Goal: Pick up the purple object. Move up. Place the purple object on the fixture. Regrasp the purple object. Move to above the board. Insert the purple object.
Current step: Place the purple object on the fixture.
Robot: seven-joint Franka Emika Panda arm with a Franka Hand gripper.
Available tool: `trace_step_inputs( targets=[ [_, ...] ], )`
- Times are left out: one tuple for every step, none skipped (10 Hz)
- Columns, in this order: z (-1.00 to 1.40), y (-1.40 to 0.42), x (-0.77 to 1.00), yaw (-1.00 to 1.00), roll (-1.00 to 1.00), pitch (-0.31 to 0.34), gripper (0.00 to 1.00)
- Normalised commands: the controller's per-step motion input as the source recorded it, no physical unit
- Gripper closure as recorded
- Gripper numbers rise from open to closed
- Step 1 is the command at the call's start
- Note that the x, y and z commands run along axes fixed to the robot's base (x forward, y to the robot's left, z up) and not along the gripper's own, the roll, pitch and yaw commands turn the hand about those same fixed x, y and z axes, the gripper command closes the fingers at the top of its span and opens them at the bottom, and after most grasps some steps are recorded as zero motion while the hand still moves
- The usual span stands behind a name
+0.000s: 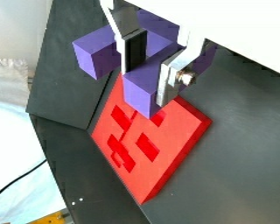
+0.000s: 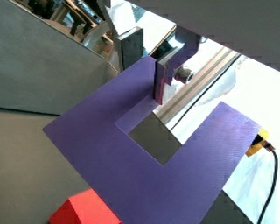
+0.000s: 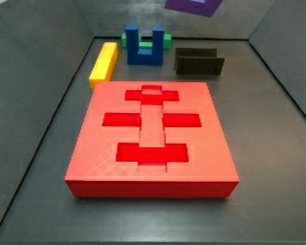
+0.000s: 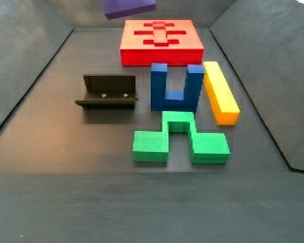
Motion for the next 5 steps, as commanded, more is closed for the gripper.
trace_step_inputs(
  targets=[
    [0.22, 0.0, 0.86, 0.0, -0.01, 0.083, 1.0],
    [0.29, 0.0, 1.0, 0.0, -0.17, 0.0, 1.0],
    [0.45, 0.0, 1.0, -0.09, -0.25, 0.04, 1.0],
    [0.42, 0.0, 1.0, -0.12, -0.33, 0.0, 1.0],
    [0.14, 0.0, 0.95, -0.1, -0.37, -0.131, 1.0]
  ],
)
